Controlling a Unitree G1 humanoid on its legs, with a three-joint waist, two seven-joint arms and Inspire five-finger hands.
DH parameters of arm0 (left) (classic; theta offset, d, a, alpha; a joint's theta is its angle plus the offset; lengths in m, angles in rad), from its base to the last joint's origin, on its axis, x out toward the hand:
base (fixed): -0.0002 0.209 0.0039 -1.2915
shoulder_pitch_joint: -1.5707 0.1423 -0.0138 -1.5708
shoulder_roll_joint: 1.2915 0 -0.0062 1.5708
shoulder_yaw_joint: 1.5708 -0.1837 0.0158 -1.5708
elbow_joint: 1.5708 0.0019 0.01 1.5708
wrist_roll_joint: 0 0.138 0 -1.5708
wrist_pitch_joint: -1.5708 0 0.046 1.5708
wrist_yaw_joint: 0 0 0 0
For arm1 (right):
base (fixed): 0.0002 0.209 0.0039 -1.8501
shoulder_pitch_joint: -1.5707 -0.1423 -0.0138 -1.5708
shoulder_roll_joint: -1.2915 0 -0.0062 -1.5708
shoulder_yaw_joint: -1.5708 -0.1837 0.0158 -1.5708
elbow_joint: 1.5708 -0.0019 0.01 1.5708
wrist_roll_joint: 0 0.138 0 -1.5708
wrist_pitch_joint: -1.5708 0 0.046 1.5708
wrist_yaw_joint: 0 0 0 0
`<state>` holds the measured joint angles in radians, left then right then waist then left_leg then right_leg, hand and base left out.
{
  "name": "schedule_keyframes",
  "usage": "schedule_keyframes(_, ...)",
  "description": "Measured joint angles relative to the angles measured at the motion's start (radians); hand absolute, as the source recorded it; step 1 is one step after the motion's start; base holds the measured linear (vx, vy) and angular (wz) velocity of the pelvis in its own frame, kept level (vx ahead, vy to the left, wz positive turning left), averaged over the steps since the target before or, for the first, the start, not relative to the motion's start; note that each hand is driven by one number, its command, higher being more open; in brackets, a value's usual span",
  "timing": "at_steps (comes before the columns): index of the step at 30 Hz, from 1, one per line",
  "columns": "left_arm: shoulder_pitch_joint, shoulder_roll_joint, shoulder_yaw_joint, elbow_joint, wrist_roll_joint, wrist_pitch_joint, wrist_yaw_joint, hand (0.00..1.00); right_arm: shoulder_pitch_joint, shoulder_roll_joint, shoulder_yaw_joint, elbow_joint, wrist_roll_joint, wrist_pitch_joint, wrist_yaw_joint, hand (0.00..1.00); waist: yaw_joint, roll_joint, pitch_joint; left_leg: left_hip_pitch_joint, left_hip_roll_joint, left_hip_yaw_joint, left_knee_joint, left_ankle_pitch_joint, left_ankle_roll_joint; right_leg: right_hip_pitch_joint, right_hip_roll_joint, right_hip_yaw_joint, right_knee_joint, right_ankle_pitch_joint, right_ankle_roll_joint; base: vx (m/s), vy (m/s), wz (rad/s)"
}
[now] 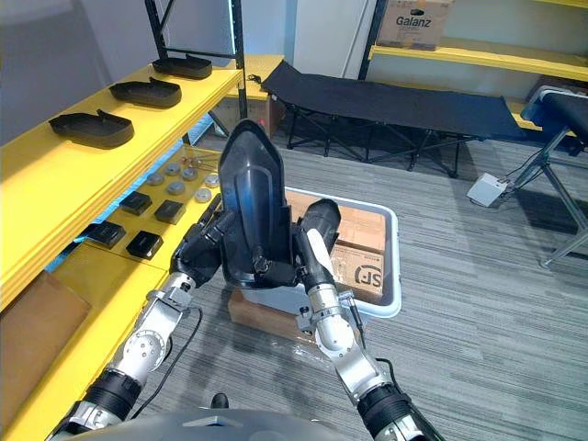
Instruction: Walk over and take three plastic housings, then place them on the shelf
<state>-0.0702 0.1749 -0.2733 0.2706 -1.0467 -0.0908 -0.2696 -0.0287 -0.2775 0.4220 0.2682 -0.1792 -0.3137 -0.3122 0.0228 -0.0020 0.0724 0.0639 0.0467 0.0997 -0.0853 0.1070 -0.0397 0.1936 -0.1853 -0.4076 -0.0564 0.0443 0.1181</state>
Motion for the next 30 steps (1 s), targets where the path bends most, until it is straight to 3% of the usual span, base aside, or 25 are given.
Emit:
schedule_keyframes(6, 0.0, 0.004, -0.013, 0.0, 0.187, 0.032, -0.011, 1.0, 0.0, 0.0, -0.014, -0.004, 0.001, 0.0, 0.007, 0.0, -0.002, 0.001, 0.0, 0.0, 0.0, 0.001, 0.0, -0.001, -0.001, 0.0, 0.0, 0.001, 0.0, 0.0, 0.0, 0.0, 0.0, 0.0)
schedule_keyframes(7, 0.0, 0.006, -0.02, 0.0, 0.214, 0.037, -0.011, 0.0, 0.0, 0.0, -0.016, -0.005, 0.001, 0.0, 0.008, 0.0, -0.001, 0.001, 0.0, 0.0, 0.0, 0.002, 0.0, -0.001, -0.002, 0.0, 0.0, 0.001, 0.0, 0.0, 0.0, 0.0, 0.0, 0.0)
schedule_keyframes(11, -0.001, 0.037, -0.074, -0.001, 0.393, 0.089, 0.015, 0.0, 0.001, -0.005, -0.019, -0.01, 0.03, 0.0, 0.02, 0.0, -0.003, 0.004, 0.002, -0.001, 0.0, 0.003, 0.0, -0.002, -0.003, -0.002, 0.0, 0.003, -0.001, 0.0, 0.0, 0.0, 0.0, 0.0)
schedule_keyframes(15, -0.002, 0.039, -0.134, -0.015, 0.413, 0.094, 0.088, 0.0, 0.002, -0.019, -0.017, -0.01, 0.074, 0.002, 0.026, 0.0, -0.002, 0.009, 0.004, -0.003, 0.0, 0.003, 0.0, -0.003, -0.003, -0.003, 0.0, 0.003, -0.001, 0.0, 0.0, 0.0, 0.0, 0.0)
schedule_keyframes(23, 0.0, 0.021, -0.17, -0.036, 0.354, 0.027, 0.246, 0.0, 0.0, -0.019, 0.023, -0.035, 0.12, 0.002, 0.039, 0.0, -0.001, 0.025, 0.007, -0.003, 0.007, 0.003, 0.001, -0.003, -0.003, -0.001, 0.008, 0.003, -0.01, -0.003, -0.004, 0.0, 0.0, 0.0)
schedule_keyframes(30, 0.0, 0.019, -0.18, -0.034, 0.3, -0.034, 0.291, 0.0, -0.006, 0.014, 0.026, -0.046, 0.126, 0.003, 0.038, 0.0, -0.001, 0.025, 0.007, -0.002, 0.012, 0.003, 0.001, -0.003, -0.004, 0.001, 0.015, 0.002, -0.015, -0.004, -0.007, 0.0, 0.0, 0.0)
